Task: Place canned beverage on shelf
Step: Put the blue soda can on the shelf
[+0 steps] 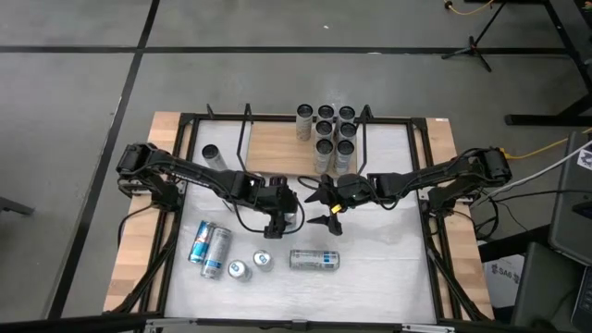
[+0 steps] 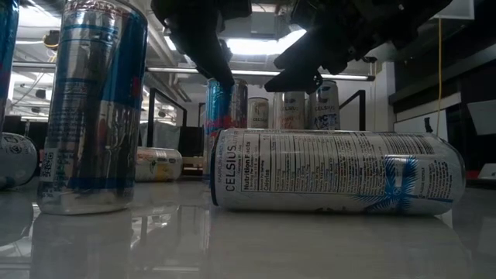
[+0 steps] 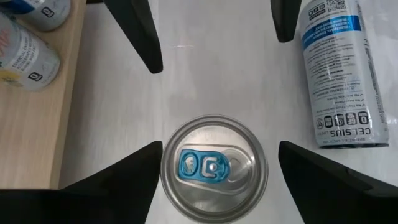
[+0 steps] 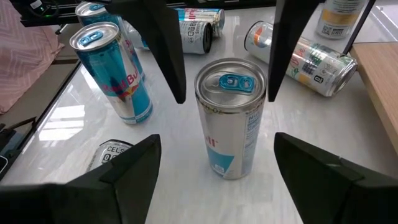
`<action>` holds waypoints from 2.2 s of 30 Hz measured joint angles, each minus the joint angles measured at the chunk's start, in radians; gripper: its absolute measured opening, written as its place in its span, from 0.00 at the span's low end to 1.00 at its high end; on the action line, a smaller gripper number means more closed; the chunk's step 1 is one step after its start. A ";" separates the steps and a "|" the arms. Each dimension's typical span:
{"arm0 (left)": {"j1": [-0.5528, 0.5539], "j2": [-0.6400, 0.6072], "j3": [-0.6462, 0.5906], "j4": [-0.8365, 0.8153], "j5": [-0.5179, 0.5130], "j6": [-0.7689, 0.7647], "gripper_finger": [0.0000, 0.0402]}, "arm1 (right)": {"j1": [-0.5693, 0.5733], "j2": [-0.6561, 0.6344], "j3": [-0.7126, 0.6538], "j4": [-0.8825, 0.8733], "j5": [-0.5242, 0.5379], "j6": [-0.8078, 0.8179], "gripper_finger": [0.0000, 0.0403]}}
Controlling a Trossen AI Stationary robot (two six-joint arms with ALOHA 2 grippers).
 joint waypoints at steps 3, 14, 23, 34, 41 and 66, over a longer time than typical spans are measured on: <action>0.000 0.000 0.000 0.000 0.000 0.000 0.73 | 0.000 0.000 0.000 0.000 0.000 0.000 0.75; 0.000 -0.001 0.001 0.002 0.000 0.000 0.53 | 0.000 0.000 0.000 0.000 0.000 0.000 0.75; 0.017 -0.001 0.001 0.002 -0.002 0.000 0.52 | 0.000 0.000 0.000 0.000 -0.001 0.000 0.75; 0.072 0.001 0.076 -0.023 -0.012 0.001 0.52 | 0.000 -0.103 -0.001 -0.057 0.000 -0.001 0.75; 0.137 0.001 0.156 -0.060 -0.005 0.056 0.52 | 0.000 -0.215 -0.001 -0.123 0.000 -0.001 0.75; 0.540 0.000 0.296 -0.185 0.115 0.329 0.52 | 0.000 -0.338 0.000 -0.193 0.000 -0.001 0.75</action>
